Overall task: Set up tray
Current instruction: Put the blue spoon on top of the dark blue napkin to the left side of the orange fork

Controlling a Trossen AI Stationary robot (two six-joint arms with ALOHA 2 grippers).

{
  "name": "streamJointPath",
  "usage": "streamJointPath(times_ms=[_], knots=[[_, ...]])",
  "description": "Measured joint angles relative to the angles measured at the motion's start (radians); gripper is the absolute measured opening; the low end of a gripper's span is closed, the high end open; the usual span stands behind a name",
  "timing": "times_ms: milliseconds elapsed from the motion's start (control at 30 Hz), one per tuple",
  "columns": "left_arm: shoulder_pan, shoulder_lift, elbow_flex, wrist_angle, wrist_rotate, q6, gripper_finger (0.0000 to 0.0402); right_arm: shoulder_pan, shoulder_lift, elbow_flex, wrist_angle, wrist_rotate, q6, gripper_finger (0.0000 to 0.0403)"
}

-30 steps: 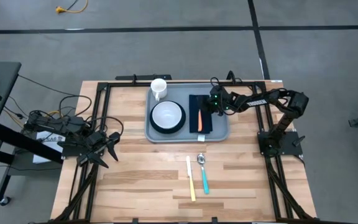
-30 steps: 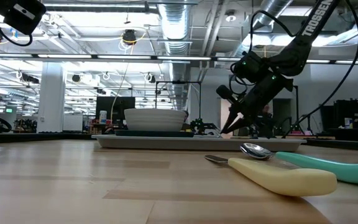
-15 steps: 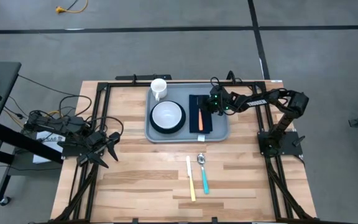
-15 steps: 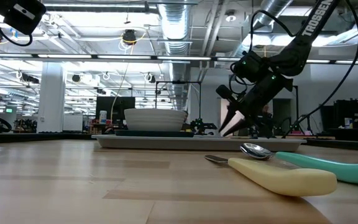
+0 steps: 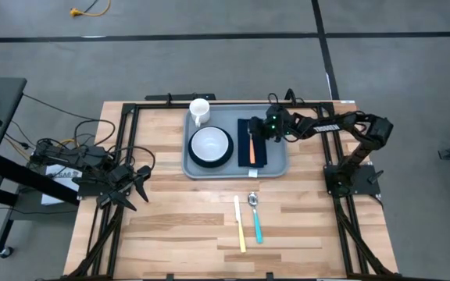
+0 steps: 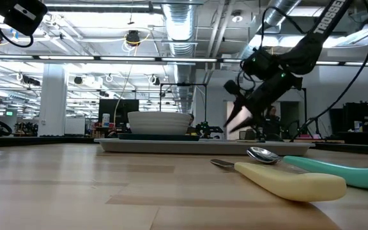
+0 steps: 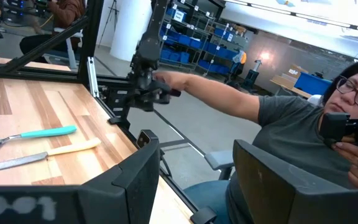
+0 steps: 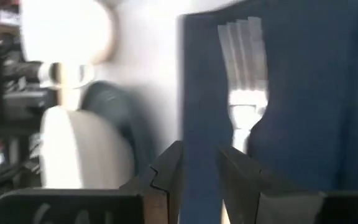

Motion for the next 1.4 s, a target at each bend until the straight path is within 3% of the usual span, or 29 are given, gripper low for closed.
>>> streamJointPath(times_ms=[167,300,467,633,833,967,1267,1400], knots=[[0.000,0.000,0.000,0.000,0.000,0.000,0.0193,0.034,-0.112,0.000,-0.007,-0.020,-0.033,0.0086],[0.000,0.000,0.000,-0.002,0.000,0.010,0.0193,0.110,-0.220,0.000,-0.019,0.023,-0.093,0.0086],[0.000,0.000,0.000,-0.010,0.000,0.037,0.0193,0.284,-0.334,0.000,-0.132,0.156,-0.115,0.0086],[0.000,0.000,0.000,-0.020,0.003,0.055,0.0193,0.504,-0.375,0.000,-0.256,0.288,-0.013,0.0086],[0.000,0.000,0.000,-0.032,0.003,0.093,0.0193,0.753,-0.322,0.001,-0.285,0.396,0.186,0.0086],[0.000,0.000,0.000,-0.031,0.003,0.095,0.0193,0.870,-0.235,0.038,-0.313,0.404,0.300,0.0086],[0.000,0.000,0.000,-0.029,0.000,0.095,0.0193,1.003,-0.043,0.118,-0.340,0.415,0.472,0.0086],[0.000,0.000,0.000,-0.029,0.000,0.095,0.0193,1.015,-0.001,0.164,-0.441,0.366,0.515,0.0086]])
